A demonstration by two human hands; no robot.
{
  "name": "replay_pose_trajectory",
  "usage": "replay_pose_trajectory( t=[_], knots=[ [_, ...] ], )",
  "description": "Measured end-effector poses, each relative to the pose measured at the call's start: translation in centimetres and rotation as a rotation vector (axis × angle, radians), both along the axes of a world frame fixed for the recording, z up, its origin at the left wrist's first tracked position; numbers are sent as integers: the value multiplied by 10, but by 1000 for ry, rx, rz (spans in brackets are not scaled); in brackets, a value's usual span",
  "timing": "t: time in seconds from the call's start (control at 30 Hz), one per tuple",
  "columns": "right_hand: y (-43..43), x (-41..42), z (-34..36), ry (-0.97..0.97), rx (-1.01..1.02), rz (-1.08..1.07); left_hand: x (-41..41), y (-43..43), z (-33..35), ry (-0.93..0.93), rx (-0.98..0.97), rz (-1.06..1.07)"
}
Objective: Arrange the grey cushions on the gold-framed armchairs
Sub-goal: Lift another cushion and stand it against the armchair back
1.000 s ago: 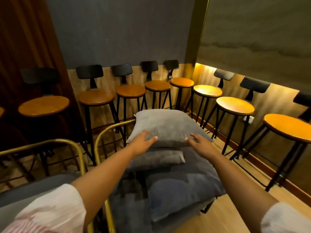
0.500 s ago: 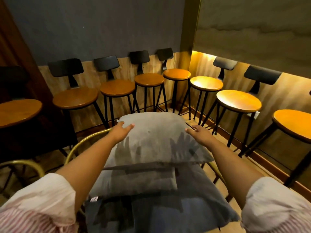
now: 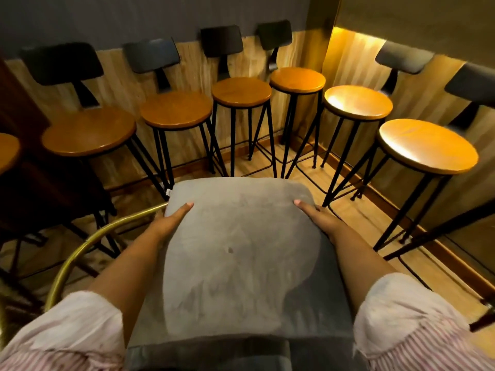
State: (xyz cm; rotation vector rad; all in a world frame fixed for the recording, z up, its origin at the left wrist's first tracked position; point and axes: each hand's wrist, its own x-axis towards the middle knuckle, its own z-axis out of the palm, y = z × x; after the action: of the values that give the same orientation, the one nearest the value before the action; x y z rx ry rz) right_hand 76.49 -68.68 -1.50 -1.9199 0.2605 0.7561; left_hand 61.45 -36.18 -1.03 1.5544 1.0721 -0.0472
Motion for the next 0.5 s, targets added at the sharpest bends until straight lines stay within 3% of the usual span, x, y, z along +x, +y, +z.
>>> replay_pose_trajectory(
  t=[0.17,0.37,0.5],
  knots=[
    [-2,-8,-4,24,26,-3,-1,-5,-16,-67,-47,42],
    [-7,-23,2,37,80,-25,-13,-8,-5,-20,-10,12],
    [-21,-28,-3,-61,168,-46,-34,-19,19,-171,8,44]
  ],
)
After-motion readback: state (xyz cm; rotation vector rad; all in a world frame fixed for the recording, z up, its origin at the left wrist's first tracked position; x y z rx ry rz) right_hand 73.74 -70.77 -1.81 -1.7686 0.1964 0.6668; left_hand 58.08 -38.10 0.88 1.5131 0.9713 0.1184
